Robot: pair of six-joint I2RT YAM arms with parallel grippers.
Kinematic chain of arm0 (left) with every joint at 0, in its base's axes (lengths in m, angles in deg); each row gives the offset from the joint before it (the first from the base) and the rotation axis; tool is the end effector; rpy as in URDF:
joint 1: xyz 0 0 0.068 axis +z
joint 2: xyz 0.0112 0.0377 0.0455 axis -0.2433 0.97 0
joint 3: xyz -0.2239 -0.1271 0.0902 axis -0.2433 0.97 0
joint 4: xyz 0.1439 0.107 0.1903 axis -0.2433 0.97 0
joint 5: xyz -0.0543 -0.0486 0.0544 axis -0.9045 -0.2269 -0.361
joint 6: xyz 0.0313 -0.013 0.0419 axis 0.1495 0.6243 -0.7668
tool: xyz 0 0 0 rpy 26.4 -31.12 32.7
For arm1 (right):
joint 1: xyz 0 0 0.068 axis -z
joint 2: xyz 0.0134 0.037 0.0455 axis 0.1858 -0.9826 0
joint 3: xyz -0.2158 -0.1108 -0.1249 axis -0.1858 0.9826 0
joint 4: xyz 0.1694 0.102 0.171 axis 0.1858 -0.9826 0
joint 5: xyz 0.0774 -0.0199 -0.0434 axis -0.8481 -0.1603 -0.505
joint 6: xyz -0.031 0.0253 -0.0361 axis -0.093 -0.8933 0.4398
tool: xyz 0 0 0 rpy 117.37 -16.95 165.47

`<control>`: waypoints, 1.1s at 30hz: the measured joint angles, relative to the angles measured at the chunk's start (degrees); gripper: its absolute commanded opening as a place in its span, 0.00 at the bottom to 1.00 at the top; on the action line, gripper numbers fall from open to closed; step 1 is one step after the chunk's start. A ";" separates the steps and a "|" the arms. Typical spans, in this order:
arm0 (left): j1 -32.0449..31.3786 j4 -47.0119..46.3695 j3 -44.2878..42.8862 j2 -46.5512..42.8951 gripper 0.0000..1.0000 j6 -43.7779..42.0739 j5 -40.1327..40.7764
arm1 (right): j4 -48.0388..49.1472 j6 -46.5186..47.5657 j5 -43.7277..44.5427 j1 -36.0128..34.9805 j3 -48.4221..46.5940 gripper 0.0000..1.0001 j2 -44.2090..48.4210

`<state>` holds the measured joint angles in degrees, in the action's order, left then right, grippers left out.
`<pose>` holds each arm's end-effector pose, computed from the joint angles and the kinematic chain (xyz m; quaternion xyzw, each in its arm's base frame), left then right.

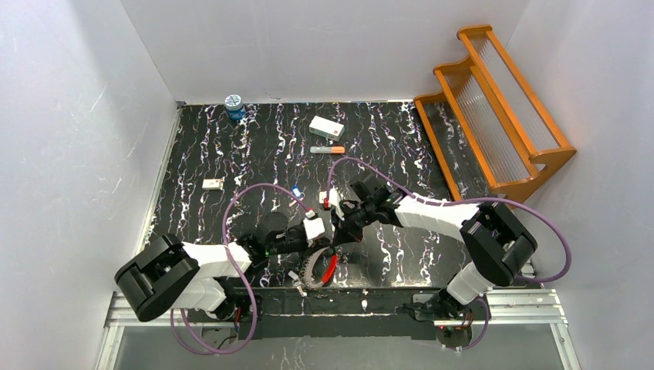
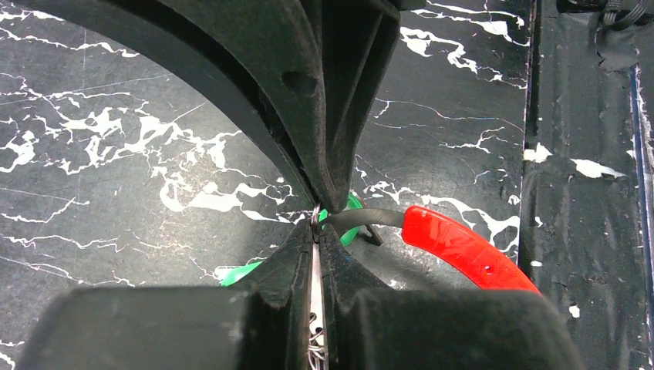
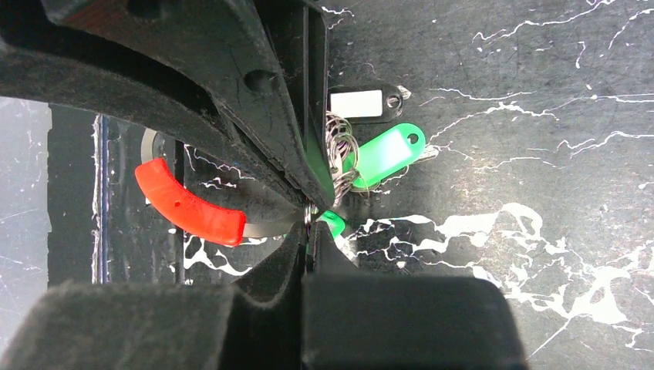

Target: Put the keys on the keyring

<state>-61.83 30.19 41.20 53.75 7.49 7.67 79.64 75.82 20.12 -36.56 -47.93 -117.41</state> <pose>0.1385 -0.1767 0.1600 0.5060 0.5930 -0.3593 0.5131 0.1921 0.2410 0.1866 -0.6017 0.6576 0.3773 0.2513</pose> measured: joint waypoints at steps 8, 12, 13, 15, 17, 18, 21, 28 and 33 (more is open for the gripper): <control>-0.04 -1.38 1.60 -4.09 0.00 1.99 1.97 | 4.74 -2.56 1.90 0.00 1.27 0.45 2.99; -0.09 -5.27 4.70 -6.82 0.00 4.63 3.72 | 10.34 -4.48 2.69 0.20 4.63 0.52 6.67; -0.09 -6.23 5.46 -7.19 0.00 5.38 4.15 | 11.89 -4.85 2.75 0.33 5.68 0.52 7.56; -0.11 -8.22 6.78 -7.76 0.00 6.69 5.07 | 14.64 -5.86 2.78 0.52 7.87 0.52 9.31; -0.11 -10.19 8.00 -8.24 0.00 7.80 5.75 | 16.92 -6.40 2.56 0.79 9.53 0.52 10.45; -0.11 -11.30 8.50 -8.39 0.00 8.24 6.05 | 18.10 -6.64 2.34 0.81 10.27 0.52 10.91; -0.11 -14.47 9.62 -8.68 0.00 9.31 6.45 | 20.79 -7.39 1.25 1.14 11.91 0.50 12.09; -0.11 -19.58 10.56 -8.83 0.00 10.45 6.43 | 26.08 -8.59 -0.79 1.36 13.33 0.31 13.88; -0.11 -20.74 10.97 -8.83 0.00 10.67 6.45 | 26.21 -8.98 -0.31 1.51 13.40 0.24 13.84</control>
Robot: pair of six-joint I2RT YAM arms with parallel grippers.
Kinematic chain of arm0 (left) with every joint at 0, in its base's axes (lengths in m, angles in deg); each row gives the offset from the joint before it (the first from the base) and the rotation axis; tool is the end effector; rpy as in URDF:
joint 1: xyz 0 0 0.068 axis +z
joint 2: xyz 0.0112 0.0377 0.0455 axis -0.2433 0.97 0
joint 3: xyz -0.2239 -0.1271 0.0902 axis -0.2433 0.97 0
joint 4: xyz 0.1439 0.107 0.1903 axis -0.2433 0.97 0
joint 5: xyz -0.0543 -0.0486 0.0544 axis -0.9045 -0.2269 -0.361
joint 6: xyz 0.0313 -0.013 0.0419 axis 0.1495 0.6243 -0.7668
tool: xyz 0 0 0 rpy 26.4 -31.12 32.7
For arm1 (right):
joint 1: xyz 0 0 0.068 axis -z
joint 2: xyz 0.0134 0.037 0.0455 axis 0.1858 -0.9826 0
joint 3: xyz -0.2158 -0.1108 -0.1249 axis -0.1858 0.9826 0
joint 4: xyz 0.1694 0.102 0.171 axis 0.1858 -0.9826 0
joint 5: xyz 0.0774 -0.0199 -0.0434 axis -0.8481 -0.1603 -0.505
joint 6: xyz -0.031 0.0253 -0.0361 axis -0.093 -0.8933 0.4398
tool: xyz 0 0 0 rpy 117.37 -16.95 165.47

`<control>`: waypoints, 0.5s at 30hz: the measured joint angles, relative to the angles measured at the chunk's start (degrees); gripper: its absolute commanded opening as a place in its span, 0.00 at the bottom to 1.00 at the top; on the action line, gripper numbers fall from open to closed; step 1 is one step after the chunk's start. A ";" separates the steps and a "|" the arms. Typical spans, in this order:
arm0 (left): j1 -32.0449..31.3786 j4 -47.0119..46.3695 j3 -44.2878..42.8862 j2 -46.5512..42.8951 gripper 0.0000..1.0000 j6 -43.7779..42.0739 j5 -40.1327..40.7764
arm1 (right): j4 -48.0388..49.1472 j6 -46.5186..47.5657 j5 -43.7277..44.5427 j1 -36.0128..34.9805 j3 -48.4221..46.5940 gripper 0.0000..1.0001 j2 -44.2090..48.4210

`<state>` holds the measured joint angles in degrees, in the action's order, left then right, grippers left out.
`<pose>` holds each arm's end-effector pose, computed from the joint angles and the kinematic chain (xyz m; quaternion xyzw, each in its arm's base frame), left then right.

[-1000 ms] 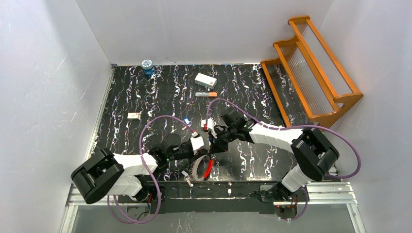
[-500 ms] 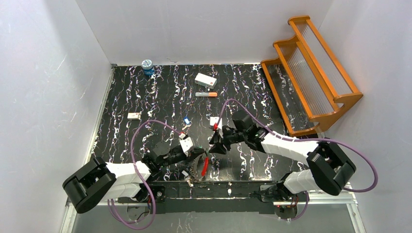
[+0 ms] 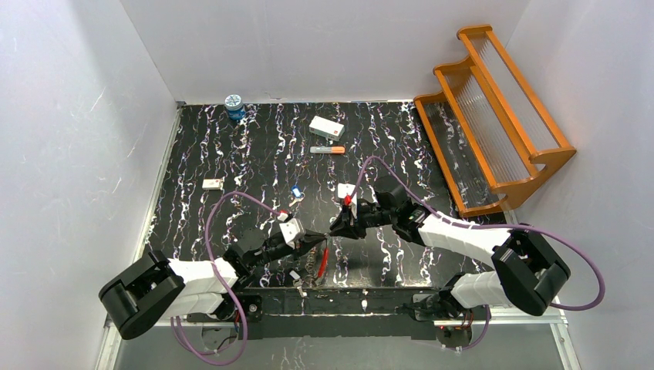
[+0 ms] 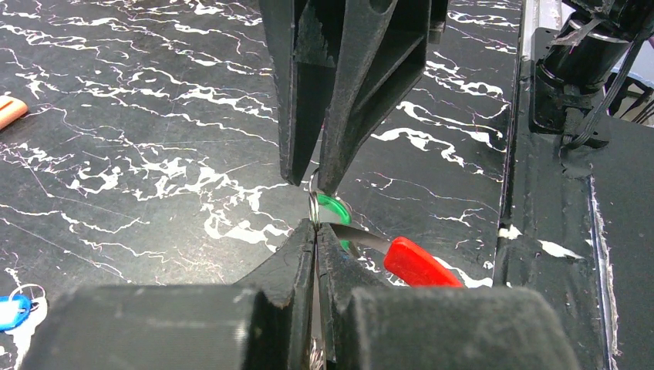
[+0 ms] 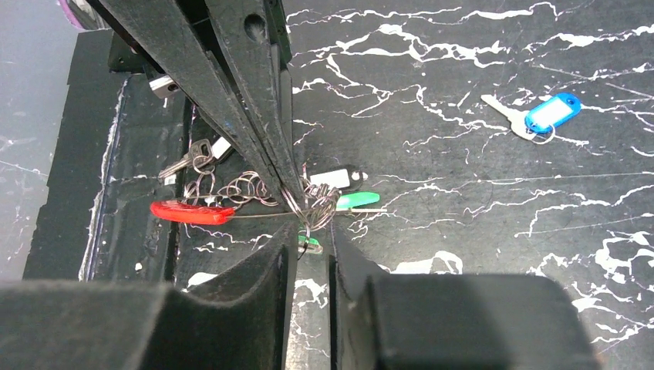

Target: Put the keys on the keyring

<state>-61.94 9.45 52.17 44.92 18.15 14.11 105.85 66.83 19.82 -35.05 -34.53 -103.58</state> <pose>0.1137 -0.1445 0.1734 0.3968 0.5522 -0.3973 0.6163 0.1741 0.2111 0.2176 -0.5511 0.5883 0.4147 0.4221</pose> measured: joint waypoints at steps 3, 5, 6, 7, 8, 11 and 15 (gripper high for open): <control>0.00 -0.35 0.13 0.00 0.00 0.02 0.02 | -0.44 0.04 0.39 0.00 0.00 0.15 -0.02; 0.00 -0.52 0.31 0.00 0.00 0.02 0.04 | -0.59 0.00 0.48 0.00 0.00 0.10 -0.13; 0.00 -0.55 0.33 0.00 0.00 0.02 0.04 | -0.63 0.07 0.55 0.00 0.00 0.08 -0.22; 0.00 -0.55 0.33 0.00 0.00 0.00 0.04 | -0.68 0.04 0.52 0.00 0.00 0.07 -0.42; 0.00 -0.52 0.35 0.00 0.00 0.00 0.09 | -0.68 0.00 0.50 0.00 0.00 0.05 -0.74; 0.00 -0.37 0.46 0.00 0.00 0.00 0.17 | -0.68 0.00 0.02 0.00 -0.02 0.03 -1.95; 0.00 0.26 0.72 0.00 0.00 -0.04 0.22 | -0.87 0.00 -1.46 0.00 -1.25 0.03 -5.31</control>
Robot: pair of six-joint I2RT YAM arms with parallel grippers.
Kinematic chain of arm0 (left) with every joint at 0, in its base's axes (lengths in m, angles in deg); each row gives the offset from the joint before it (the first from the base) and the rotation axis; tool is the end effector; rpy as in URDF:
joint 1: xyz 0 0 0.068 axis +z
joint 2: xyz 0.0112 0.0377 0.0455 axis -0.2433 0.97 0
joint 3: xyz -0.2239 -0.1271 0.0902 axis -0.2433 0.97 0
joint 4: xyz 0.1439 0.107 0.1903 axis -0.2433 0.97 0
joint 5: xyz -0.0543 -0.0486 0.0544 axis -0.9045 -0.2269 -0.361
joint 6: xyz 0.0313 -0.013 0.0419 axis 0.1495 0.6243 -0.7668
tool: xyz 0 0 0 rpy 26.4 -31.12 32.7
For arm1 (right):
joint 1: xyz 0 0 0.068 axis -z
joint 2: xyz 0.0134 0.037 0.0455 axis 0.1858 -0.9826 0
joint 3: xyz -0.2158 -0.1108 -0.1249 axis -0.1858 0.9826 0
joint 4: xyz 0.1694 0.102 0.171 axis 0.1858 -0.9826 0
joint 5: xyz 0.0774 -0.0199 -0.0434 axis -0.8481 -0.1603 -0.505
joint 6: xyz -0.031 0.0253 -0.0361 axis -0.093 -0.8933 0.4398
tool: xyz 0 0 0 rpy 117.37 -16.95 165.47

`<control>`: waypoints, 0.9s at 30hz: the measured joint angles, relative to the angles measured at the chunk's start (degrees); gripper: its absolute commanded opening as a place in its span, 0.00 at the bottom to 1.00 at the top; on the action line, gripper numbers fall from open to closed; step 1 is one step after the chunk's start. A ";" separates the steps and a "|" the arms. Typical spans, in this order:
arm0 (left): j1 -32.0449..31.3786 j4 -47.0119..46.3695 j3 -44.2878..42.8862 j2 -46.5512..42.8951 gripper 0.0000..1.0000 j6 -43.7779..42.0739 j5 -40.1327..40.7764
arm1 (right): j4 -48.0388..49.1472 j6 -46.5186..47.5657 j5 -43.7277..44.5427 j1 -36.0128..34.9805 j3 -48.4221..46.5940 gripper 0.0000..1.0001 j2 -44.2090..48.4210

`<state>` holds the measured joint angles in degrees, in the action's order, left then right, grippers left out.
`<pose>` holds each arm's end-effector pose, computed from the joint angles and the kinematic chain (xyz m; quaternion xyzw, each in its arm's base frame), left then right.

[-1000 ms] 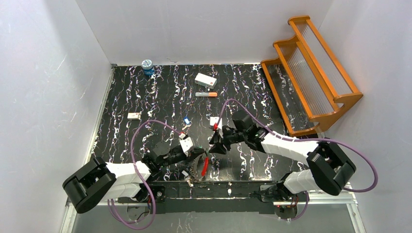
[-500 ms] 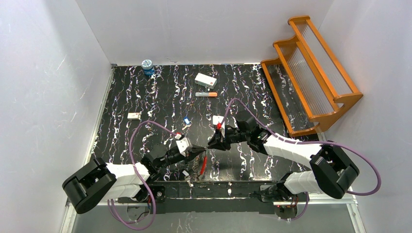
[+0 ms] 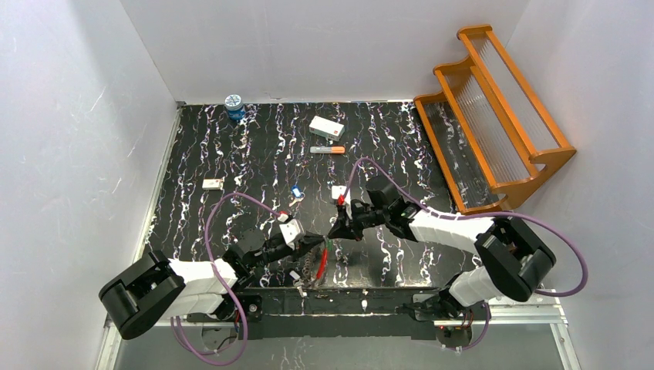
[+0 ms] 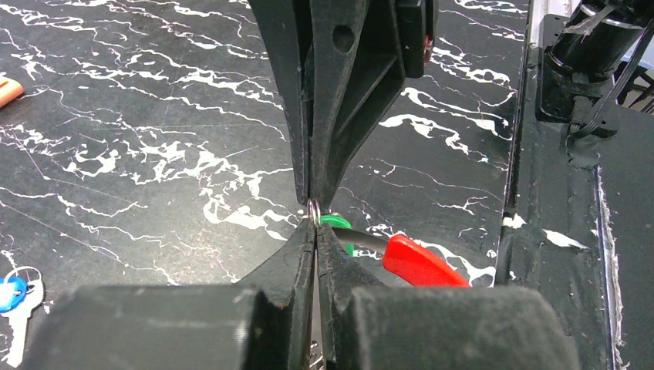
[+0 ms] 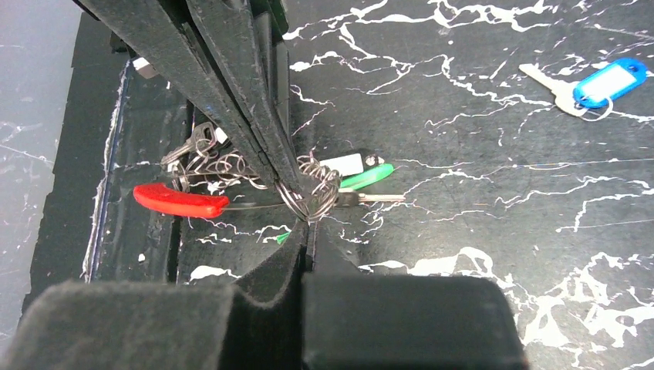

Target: Put the keys on the keyring

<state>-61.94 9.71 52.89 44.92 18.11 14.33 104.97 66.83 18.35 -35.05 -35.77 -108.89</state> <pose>0.1123 -0.1428 0.1695 0.3974 0.5589 -0.3948 0.6115 0.1814 0.2196 0.1993 -0.5547 0.6069 0.4220 0.3819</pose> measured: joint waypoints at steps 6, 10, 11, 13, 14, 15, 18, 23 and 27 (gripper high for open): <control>0.00 0.61 0.07 -0.04 0.00 -0.02 0.02 | -0.37 -0.02 -1.16 0.00 -1.03 0.31 -2.64; 0.00 -0.24 0.07 -0.57 0.00 -0.02 -0.04 | -0.98 0.26 -1.05 0.00 -1.03 0.48 -2.58; 0.00 -0.24 0.07 -0.61 0.00 -0.02 -0.07 | -0.98 0.35 -0.96 0.00 -0.98 0.50 -2.43; 0.00 -0.46 0.07 -0.61 0.00 -0.04 -0.13 | -1.01 0.63 -0.72 0.00 -0.72 0.53 -1.62; 0.00 -0.63 0.07 -0.63 0.00 -0.07 -0.11 | -0.94 0.74 -0.68 0.02 -0.44 0.53 -0.98; 0.00 -0.83 0.07 -0.63 0.00 -0.07 -0.11 | -1.01 0.90 -0.61 0.02 -0.13 0.53 -0.15; 0.00 -1.03 0.07 -0.63 0.00 -0.09 -0.11 | -0.70 1.31 -0.48 0.02 0.26 0.53 1.90; 0.00 -1.03 0.07 -0.63 0.00 -0.13 -0.13 | 0.94 1.40 -0.87 0.02 0.59 0.47 3.06; 0.00 -1.03 0.07 -0.63 0.00 -0.13 -0.17 | 2.08 1.27 -1.62 0.02 0.63 0.37 2.84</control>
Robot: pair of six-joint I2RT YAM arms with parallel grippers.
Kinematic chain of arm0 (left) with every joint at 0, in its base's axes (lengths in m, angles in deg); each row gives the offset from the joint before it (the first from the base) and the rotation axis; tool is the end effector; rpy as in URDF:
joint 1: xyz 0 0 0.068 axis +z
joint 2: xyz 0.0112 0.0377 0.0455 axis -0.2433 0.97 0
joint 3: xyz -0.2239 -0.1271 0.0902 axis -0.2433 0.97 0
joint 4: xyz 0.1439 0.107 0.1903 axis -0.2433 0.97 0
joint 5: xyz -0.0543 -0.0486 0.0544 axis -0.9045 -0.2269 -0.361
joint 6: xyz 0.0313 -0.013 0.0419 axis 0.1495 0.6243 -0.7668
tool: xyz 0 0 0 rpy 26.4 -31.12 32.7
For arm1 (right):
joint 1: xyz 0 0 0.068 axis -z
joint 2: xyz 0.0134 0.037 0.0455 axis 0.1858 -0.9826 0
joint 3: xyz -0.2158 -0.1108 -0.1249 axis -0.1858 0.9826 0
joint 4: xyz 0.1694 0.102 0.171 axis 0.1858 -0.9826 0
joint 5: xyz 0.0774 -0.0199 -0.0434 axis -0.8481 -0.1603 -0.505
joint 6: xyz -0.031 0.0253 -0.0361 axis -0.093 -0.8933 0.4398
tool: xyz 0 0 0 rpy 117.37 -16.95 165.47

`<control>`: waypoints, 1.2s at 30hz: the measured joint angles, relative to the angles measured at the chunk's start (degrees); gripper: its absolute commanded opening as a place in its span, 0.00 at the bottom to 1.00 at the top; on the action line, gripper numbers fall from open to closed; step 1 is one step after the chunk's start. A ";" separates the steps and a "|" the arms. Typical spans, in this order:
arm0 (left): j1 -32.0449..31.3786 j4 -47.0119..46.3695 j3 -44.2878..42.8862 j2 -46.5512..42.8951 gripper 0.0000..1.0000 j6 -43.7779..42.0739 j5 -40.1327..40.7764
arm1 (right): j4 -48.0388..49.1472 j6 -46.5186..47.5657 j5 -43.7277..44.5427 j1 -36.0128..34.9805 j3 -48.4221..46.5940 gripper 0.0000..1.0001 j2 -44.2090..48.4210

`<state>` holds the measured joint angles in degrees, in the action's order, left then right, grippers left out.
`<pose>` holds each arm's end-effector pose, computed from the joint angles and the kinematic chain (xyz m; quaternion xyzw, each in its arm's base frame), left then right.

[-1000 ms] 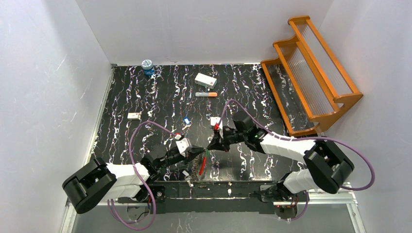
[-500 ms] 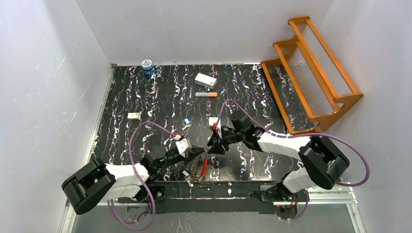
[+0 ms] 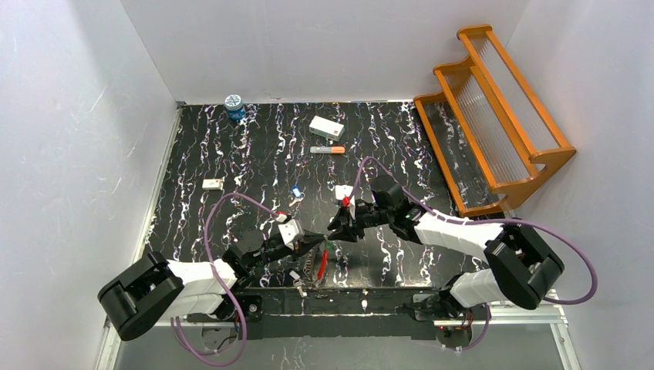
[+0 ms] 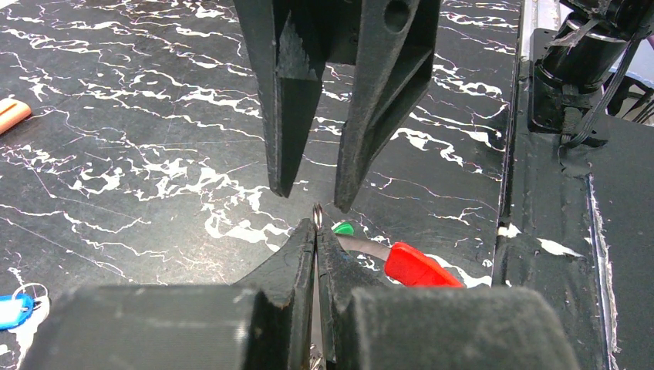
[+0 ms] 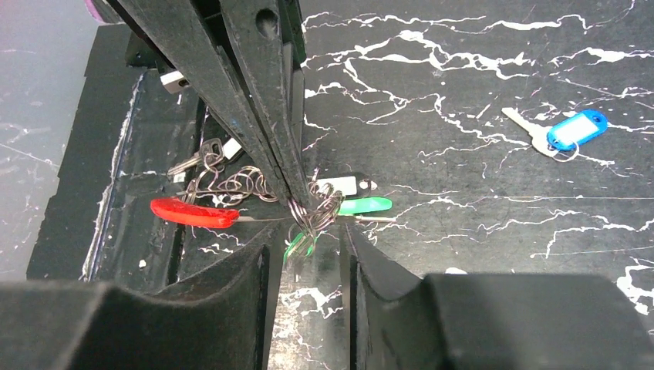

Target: Put the keys on the keyring

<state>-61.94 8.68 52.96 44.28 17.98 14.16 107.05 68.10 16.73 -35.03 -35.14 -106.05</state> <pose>0.1116 -0.1420 0.1728 0.3963 0.5479 -0.3969 0.6207 0.1772 0.2162 0.2124 -0.5655 0.5718 0.4288 0.4115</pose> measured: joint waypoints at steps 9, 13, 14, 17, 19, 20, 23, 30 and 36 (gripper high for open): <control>0.00 -0.02 0.00 -0.44 0.00 -0.02 -0.11 | 1.31 -0.15 -1.36 0.00 0.00 0.26 -3.15; 0.00 -0.02 0.00 -0.44 0.00 -0.04 -0.26 | 1.68 -0.15 -1.86 0.00 0.00 0.17 -3.34; 0.00 -0.02 0.00 -0.44 0.00 -0.04 -0.26 | 1.84 -0.15 -2.05 0.00 0.00 0.14 -3.37; 0.02 -0.15 0.00 -0.44 0.00 -0.02 -0.20 | 2.14 -0.15 -2.51 0.00 0.00 0.01 -3.37; 0.02 -0.26 0.00 -0.44 0.00 -0.02 -0.02 | 2.19 -0.17 -2.67 0.02 0.00 0.01 -3.39; 0.02 -0.26 0.00 -0.48 0.00 -0.04 0.02 | 2.19 -0.15 -2.71 0.02 0.00 0.01 -3.41; 0.02 -0.09 0.00 -0.74 0.08 -0.22 0.20 | 2.10 0.04 -2.73 0.02 -0.04 0.01 -3.41; 0.00 0.07 0.04 -2.36 0.30 -1.77 1.53 | -5.18 2.58 -0.37 0.02 -2.89 0.01 -3.39; 0.00 3.87 -0.13 -4.26 0.33 -4.44 2.16 | -16.02 6.16 3.85 0.00 -6.78 0.01 -3.61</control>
<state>-61.94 12.55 52.83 40.02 13.54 16.32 91.03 74.27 20.58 -35.03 -41.91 -109.66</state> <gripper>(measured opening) 0.322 0.031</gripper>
